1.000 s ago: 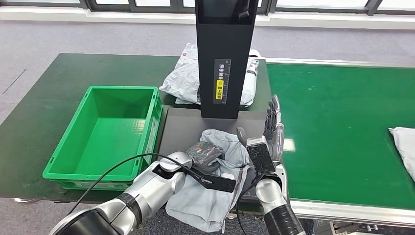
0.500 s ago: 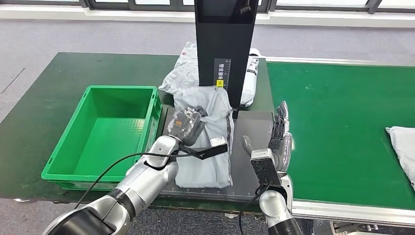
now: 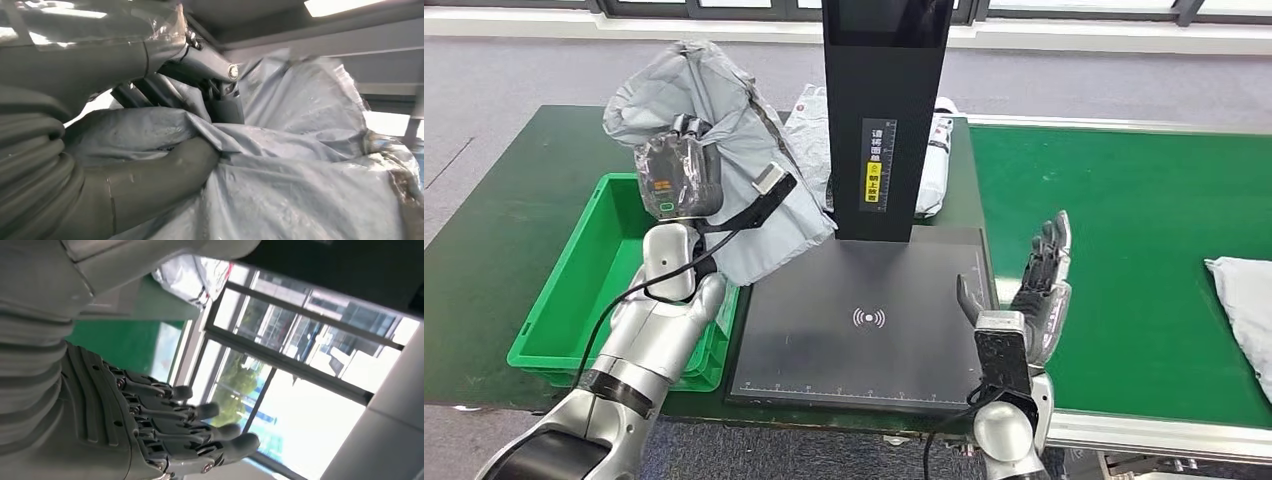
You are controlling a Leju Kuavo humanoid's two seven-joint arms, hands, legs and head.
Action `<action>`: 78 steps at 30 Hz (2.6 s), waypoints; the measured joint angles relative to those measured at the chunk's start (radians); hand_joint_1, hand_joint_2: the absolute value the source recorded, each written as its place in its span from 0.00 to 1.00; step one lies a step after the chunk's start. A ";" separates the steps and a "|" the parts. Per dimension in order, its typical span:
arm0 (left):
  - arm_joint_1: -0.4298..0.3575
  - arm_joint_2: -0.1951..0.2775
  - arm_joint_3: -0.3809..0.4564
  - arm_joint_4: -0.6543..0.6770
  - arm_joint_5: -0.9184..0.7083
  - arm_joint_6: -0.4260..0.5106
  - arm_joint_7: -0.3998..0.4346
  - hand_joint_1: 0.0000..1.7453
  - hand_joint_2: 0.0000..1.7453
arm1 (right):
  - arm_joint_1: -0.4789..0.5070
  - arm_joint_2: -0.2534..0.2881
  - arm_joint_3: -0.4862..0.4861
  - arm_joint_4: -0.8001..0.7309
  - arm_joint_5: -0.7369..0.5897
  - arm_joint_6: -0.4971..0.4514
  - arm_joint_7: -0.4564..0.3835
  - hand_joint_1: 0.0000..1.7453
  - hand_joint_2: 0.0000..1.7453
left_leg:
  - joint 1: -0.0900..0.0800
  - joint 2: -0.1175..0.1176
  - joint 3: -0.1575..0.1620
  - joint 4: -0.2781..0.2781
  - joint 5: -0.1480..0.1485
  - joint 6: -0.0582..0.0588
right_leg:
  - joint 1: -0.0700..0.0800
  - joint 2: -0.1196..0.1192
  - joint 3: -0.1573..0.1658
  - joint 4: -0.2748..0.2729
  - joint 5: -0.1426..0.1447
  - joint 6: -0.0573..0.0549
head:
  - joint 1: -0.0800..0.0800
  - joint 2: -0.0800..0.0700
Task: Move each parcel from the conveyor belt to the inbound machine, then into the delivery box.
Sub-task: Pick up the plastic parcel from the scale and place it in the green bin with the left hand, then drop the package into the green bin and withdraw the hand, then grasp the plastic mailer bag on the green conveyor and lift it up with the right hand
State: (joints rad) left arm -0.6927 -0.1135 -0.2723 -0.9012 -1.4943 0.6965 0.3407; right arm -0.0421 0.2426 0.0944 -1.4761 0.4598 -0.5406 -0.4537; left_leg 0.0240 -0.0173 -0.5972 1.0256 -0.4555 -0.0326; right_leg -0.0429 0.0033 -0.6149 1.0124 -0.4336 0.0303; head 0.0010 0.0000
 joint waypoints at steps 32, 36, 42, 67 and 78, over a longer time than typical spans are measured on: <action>-0.093 0.164 0.131 0.427 0.087 -0.060 0.001 0.00 1.00 | 0.146 0.002 -0.048 -0.126 0.012 0.060 0.041 0.00 1.00 | 0.000 0.004 -0.002 0.000 -0.001 -0.001 | 0.000 0.004 -0.004 0.000 0.001 -0.001 | 0.000 0.000; -0.054 0.113 0.257 0.301 0.264 -0.001 -0.283 0.00 1.00 | 0.150 -0.003 -0.048 -0.124 -0.005 0.053 0.028 0.00 1.00 | 0.000 0.004 -0.002 0.000 -0.001 -0.001 | 0.000 0.004 -0.004 0.000 0.001 -0.001 | 0.000 0.000; 0.000 0.015 0.429 0.085 0.775 -0.014 -0.732 0.00 1.00 | 0.145 -0.013 -0.047 -0.095 -0.054 0.034 -0.009 0.00 0.75 | 0.000 0.004 -0.002 0.000 -0.001 -0.001 | 0.000 0.004 -0.004 0.000 0.001 -0.001 | 0.000 0.000; 0.133 -0.147 0.171 0.002 1.287 -0.554 -0.838 0.00 1.00 | -0.046 -0.046 -0.058 0.146 0.017 0.072 0.060 0.00 1.00 | 0.000 0.003 -0.003 0.000 -0.001 -0.001 | 0.000 0.002 -0.004 0.000 0.001 0.000 | 0.000 0.000; 0.133 -0.192 0.026 0.175 1.273 -0.551 -0.832 0.00 1.00 | -0.142 -0.124 -0.155 0.390 0.251 -0.097 0.174 0.00 1.00 | -0.001 0.002 -0.003 0.001 -0.001 -0.001 | -0.001 0.002 -0.004 0.000 0.001 0.000 | 0.000 0.000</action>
State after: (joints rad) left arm -0.5592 -0.3053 -0.2459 -0.7264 -0.2211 0.1459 -0.4916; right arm -0.1842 0.1185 -0.0606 -1.0864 0.7110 -0.6379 -0.2793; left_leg 0.0230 -0.0149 -0.6003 1.0263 -0.4567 -0.0331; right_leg -0.0437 0.0054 -0.6191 1.0122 -0.4324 0.0299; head 0.0008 -0.0001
